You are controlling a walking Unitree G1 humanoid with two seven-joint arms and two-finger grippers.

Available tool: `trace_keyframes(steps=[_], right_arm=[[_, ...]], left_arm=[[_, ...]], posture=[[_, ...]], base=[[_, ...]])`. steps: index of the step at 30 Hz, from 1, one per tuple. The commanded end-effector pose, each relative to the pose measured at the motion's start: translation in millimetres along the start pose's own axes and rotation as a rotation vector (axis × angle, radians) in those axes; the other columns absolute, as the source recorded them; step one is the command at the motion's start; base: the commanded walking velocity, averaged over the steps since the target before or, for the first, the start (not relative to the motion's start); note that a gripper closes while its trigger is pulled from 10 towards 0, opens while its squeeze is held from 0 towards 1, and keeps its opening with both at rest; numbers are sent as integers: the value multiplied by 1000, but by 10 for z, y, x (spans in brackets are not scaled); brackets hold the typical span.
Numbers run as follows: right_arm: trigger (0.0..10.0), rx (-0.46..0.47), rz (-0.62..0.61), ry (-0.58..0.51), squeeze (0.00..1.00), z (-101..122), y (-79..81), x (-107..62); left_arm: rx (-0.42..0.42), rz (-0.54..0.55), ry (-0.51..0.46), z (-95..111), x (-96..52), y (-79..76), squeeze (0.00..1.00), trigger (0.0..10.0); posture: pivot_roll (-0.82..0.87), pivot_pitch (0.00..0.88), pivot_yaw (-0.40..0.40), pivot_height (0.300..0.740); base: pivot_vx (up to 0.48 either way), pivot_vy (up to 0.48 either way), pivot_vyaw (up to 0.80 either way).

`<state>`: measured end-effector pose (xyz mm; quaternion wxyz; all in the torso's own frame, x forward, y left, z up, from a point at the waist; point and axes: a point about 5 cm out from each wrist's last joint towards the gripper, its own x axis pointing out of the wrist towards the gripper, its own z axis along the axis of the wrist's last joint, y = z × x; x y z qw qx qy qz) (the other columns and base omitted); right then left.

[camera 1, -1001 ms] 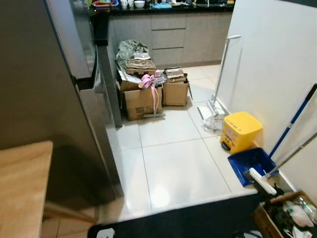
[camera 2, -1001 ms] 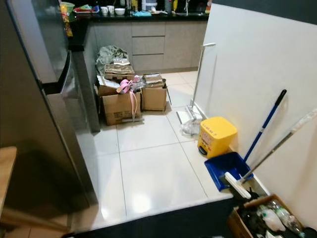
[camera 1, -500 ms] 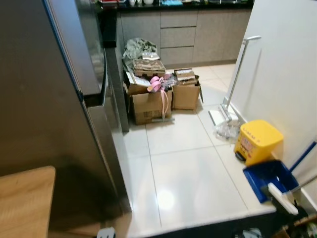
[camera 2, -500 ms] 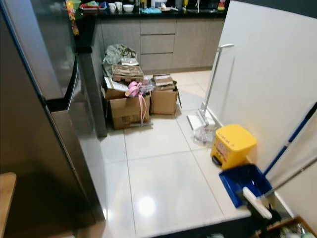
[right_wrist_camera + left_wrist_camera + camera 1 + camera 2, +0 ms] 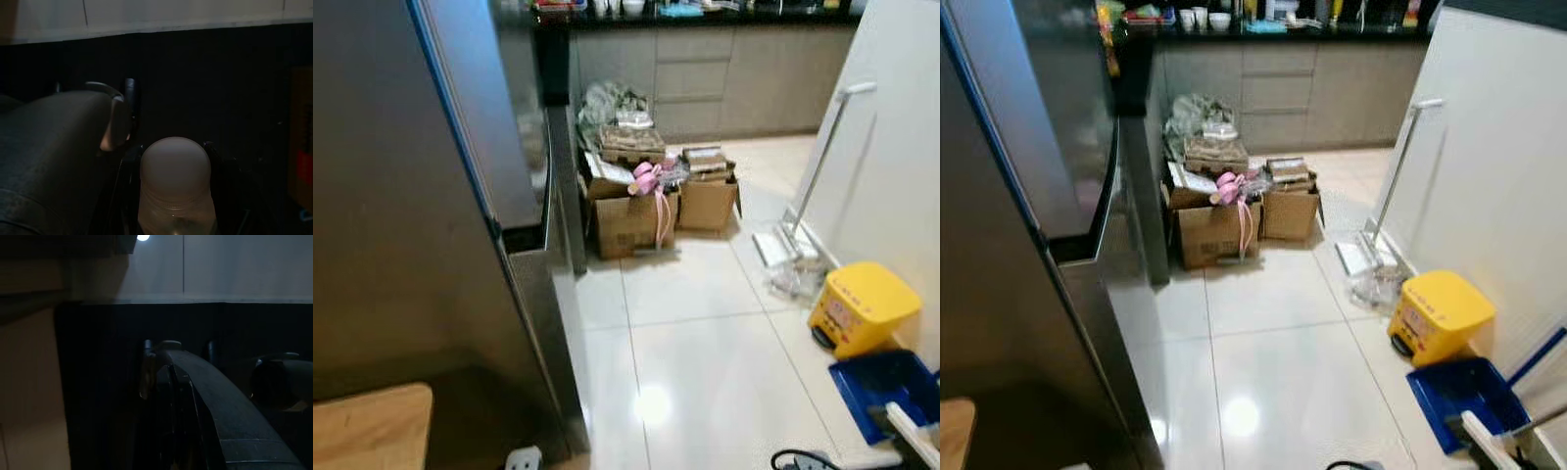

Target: Restocking fridge

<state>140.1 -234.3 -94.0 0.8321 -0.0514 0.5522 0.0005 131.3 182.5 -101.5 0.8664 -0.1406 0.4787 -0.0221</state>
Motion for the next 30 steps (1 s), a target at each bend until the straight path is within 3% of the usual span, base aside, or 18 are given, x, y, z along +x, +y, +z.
trace_keyframes(steps=[1,10,19,30], right_arm=[[10000,7,-6,12,0,-38,-30,-8],[10000,8,15,-15,0,0,-46,-12],[10000,-7,62,-11,0,5,-18,-11],[10000,-13,78,-1,0,-18,-22,-16]], left_arm=[[-4,-5,25,-66,-10,-8,0,10000],[-3,-7,28,-70,-11,-7,0,10000],[-4,5,24,-56,-11,8,0,10000],[2,36,22,-44,-15,39,0,10000]], posture=[[-54,0,25,740],[-54,0,25,740],[-54,0,25,740],[-59,0,25,740]], base=[[0,-454,0],[0,-454,0],[0,-408,760],[0,0,769]])
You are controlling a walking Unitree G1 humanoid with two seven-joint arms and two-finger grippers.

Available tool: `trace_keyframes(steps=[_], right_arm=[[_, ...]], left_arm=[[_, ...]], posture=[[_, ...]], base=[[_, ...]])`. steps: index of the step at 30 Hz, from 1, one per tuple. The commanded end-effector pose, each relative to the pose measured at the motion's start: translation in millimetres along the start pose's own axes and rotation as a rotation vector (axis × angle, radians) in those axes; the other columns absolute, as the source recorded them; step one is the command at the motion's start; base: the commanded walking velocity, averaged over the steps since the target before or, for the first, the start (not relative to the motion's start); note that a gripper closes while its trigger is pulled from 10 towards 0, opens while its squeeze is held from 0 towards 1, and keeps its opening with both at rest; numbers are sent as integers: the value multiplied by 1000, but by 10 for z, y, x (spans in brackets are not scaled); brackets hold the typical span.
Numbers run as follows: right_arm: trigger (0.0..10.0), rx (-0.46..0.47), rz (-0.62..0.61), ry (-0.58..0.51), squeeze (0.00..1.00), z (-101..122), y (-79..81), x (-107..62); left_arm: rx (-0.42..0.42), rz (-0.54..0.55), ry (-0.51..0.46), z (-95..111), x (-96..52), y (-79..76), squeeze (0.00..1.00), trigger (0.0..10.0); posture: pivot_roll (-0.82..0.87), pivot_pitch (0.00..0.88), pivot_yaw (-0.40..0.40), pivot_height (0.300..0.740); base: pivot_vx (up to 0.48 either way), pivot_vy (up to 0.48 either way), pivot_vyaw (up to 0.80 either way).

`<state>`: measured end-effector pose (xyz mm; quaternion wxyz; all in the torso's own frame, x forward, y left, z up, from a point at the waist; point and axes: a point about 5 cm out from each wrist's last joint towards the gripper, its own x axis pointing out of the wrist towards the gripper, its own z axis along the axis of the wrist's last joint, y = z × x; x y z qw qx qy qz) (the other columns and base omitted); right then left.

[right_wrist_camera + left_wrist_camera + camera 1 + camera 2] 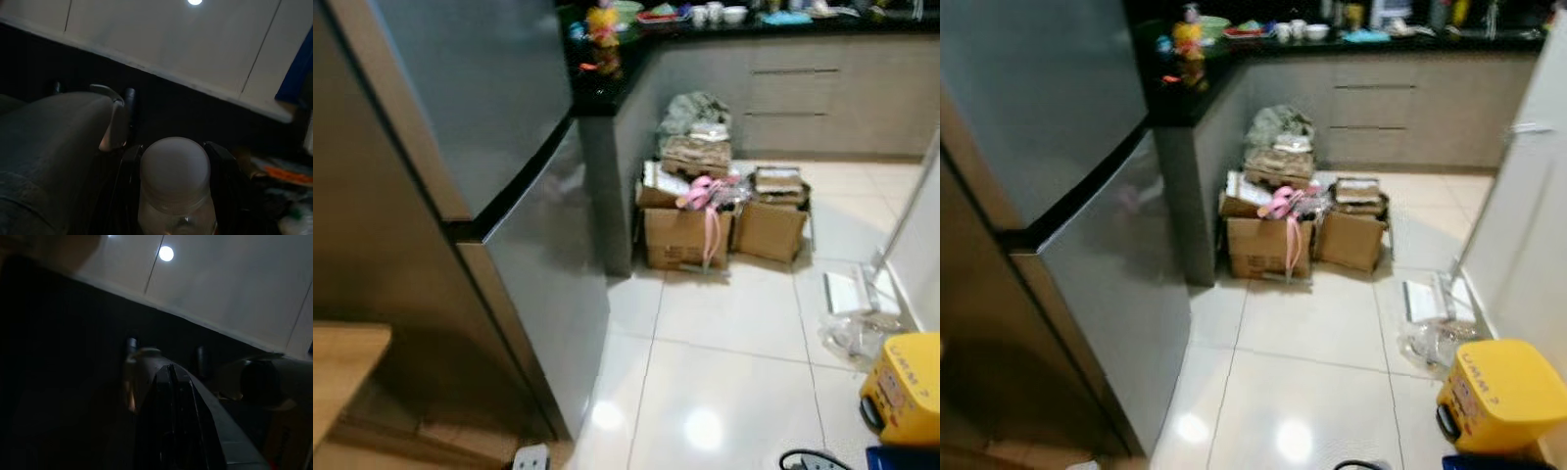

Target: Restocking fridge

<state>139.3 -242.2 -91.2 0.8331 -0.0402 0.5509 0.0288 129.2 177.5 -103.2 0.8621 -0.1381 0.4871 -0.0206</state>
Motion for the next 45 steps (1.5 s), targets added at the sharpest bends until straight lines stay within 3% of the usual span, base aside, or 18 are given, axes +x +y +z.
trace_keyframes(steps=[1,29,45], right_arm=[[10000,-1,20,6,0,-17,56,11],[10000,-2,5,1,0,-14,57,14],[10000,23,-4,12,0,-40,48,11]], left_arm=[[2,30,3,-8,-27,82,0,10000],[9,22,9,-30,-29,71,0,10000],[-10,29,-6,-11,-27,74,0,10000]], posture=[[-58,0,24,740],[-59,0,24,740],[-59,0,24,740]], base=[[0,0,769],[0,0,770],[0,-346,0]])
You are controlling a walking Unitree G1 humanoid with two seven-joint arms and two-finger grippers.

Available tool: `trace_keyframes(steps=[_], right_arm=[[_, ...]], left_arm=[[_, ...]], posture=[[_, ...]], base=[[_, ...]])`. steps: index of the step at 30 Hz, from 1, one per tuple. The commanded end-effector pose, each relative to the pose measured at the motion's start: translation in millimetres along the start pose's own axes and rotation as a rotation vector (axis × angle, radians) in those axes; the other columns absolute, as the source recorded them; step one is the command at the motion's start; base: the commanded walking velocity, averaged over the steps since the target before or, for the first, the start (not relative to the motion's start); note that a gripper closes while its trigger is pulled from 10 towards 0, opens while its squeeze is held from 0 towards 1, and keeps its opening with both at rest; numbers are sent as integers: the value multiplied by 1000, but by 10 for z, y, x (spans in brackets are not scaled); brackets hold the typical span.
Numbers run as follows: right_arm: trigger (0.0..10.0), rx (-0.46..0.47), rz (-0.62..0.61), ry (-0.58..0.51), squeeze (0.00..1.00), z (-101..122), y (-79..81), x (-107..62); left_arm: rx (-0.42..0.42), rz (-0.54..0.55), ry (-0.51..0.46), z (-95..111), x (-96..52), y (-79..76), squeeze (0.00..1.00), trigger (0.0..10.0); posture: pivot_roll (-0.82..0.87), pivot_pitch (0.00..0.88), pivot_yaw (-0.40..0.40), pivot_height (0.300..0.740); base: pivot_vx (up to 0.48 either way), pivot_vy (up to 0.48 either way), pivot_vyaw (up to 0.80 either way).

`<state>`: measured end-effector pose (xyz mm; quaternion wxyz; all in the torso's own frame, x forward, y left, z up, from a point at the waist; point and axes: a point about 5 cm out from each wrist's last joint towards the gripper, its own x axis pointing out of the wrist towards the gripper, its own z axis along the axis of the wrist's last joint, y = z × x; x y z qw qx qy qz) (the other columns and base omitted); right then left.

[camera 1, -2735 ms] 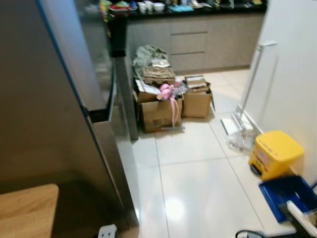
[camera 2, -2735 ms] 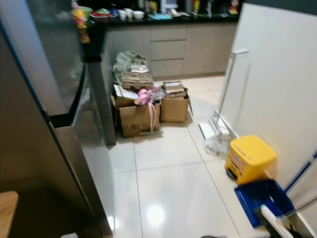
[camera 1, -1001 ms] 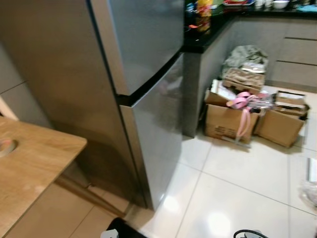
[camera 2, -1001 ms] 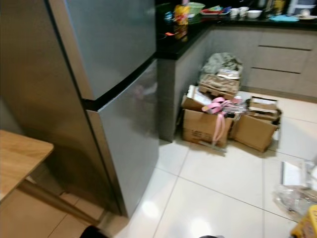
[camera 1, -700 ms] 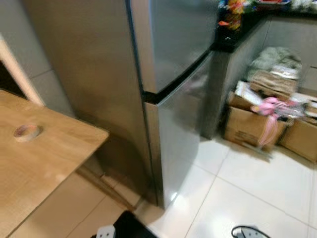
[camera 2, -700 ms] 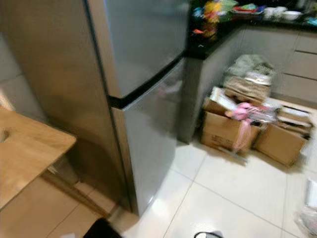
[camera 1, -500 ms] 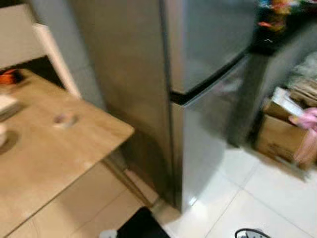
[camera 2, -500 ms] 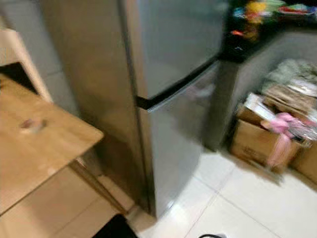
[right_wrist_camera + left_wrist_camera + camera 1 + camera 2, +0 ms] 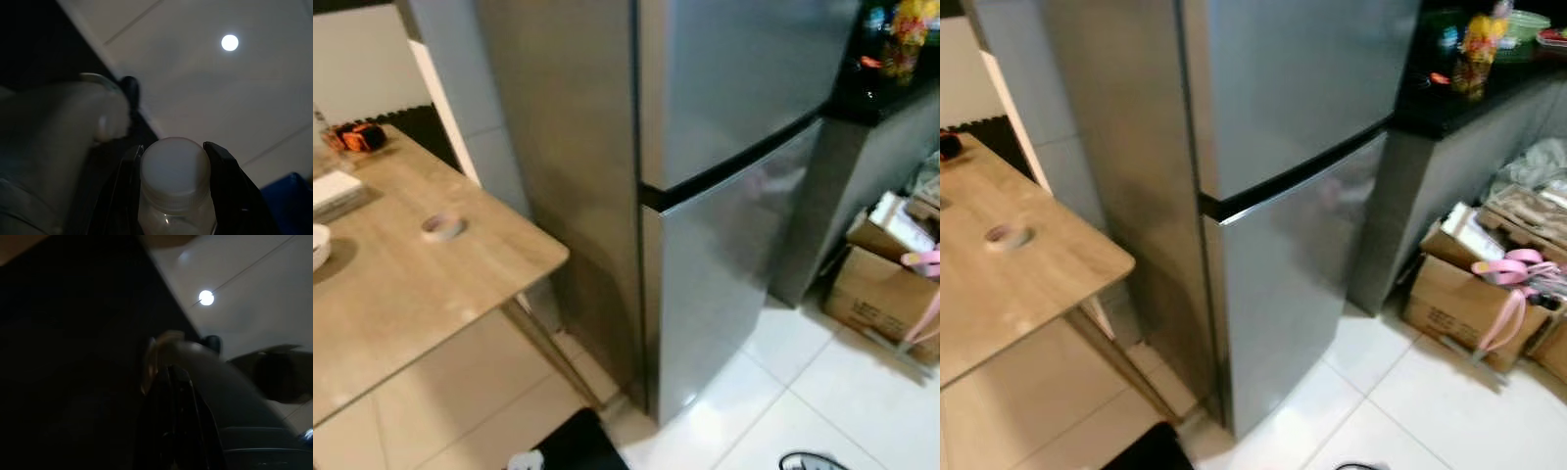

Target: Restocking fridge

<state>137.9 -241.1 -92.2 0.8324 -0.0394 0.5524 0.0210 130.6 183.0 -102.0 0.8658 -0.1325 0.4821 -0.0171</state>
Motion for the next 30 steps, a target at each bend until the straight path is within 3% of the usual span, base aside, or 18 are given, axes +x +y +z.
trace_keyframes(steps=[1,11,13,21,24,25,27,28,29,30], right_arm=[[10000,14,7,9,0,-28,35,6],[10000,14,6,10,0,-33,33,5],[10000,12,5,10,0,-30,26,4],[10000,11,6,11,0,-35,24,3],[10000,11,7,12,0,-42,29,3],[10000,11,7,12,0,-42,29,3],[10000,12,8,12,0,-47,33,4],[10000,13,8,12,0,-51,35,4],[10000,14,8,13,0,-53,37,4],[10000,14,9,13,0,-54,37,4]], left_arm=[[-18,23,2,-28,-13,30,0,10000],[-36,56,-66,139,-5,92,0,10000],[-37,60,-113,273,2,120,0,10000],[-32,32,-187,502,22,105,0,10000],[-78,23,-289,765,23,111,0,10000],[-78,23,-289,765,23,111,0,10000],[-116,12,-393,1029,0,132,0,10000],[-161,-39,-512,1319,-51,142,71,10000],[-179,-74,-560,1436,-78,140,1000,10000],[-189,-96,-586,1498,-93,137,1000,10000]], posture=[[-59,0,24,740],[-59,0,20,740],[-59,0,20,740],[-57,0,20,740],[-58,0,21,740],[-58,0,21,740],[-58,0,22,740],[-58,0,22,740],[-59,0,23,740],[-59,0,23,740]], base=[[0,0,0],[0,0,0],[0,0,0],[0,-475,0],[0,-154,0],[0,0,0],[0,0,0],[0,0,0],[0,0,0],[0,0,0]])
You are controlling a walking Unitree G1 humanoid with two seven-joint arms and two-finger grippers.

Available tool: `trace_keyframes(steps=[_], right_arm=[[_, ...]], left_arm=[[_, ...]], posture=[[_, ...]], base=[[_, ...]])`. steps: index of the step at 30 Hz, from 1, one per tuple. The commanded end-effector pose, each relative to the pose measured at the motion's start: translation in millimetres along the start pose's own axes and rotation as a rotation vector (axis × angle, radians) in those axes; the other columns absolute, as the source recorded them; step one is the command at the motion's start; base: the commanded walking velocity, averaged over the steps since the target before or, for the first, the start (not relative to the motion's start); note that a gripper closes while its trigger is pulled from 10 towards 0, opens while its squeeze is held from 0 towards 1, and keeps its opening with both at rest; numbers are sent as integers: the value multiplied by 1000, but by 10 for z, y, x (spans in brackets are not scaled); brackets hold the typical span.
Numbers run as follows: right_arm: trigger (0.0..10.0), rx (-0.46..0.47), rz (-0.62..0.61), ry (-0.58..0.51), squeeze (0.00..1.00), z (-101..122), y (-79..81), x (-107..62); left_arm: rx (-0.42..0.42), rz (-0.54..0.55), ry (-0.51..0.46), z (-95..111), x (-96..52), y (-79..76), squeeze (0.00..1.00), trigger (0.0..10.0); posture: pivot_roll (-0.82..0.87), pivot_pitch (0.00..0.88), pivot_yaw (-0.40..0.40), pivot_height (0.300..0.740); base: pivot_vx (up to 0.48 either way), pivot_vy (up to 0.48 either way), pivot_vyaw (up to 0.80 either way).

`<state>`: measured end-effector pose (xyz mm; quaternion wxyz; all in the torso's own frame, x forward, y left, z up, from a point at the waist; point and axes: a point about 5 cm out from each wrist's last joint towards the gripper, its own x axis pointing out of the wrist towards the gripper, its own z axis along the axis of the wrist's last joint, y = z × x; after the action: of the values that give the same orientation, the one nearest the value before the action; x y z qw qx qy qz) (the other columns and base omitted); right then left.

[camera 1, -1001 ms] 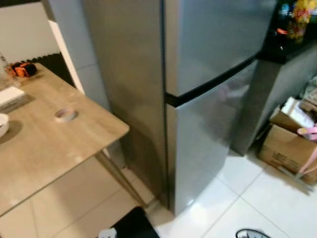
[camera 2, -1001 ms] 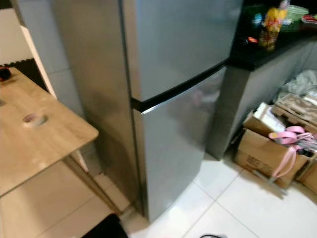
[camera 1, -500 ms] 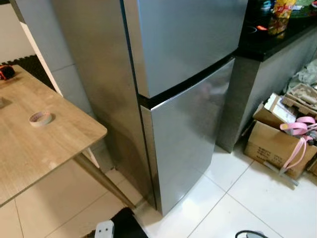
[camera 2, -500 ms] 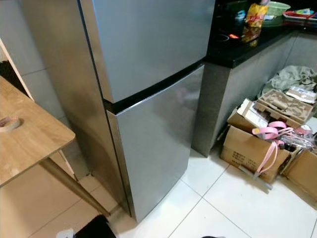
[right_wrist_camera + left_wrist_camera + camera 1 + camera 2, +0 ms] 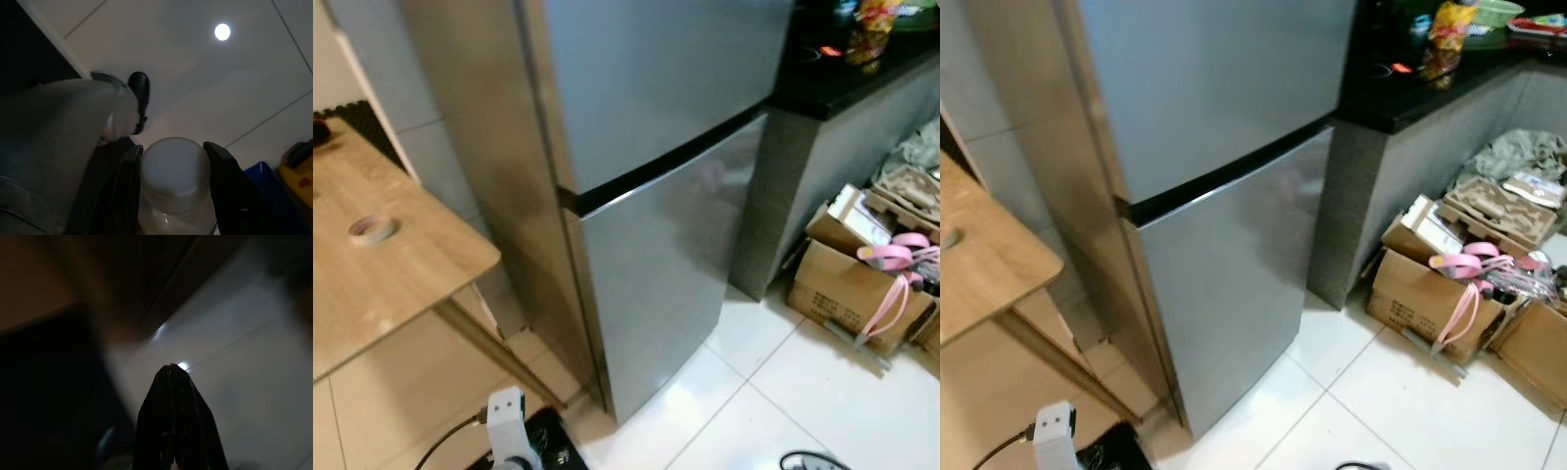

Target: Restocking fridge

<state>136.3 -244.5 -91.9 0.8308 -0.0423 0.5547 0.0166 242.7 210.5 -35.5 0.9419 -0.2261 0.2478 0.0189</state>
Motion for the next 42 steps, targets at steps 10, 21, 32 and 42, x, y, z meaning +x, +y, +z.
trace_keyframes(steps=[10,21,32,42], right_arm=[[10000,25,24,20,0,-116,105,12],[10000,32,33,48,0,-265,138,-2],[10000,34,38,64,0,-370,153,-17],[10000,34,36,58,0,-365,144,-19]], left_arm=[[-28,-438,-416,1229,57,-135,1000,10000],[171,-881,-386,1664,-90,-394,1000,10000],[339,-864,-392,1960,-26,-610,0,10000],[354,-830,-378,1963,109,-846,0,10000]], posture=[[-61,0,31,740],[-70,0,47,740],[-83,0,61,740],[-106,0,71,740]], base=[[0,0,0],[0,0,0],[0,0,0],[0,0,0]])
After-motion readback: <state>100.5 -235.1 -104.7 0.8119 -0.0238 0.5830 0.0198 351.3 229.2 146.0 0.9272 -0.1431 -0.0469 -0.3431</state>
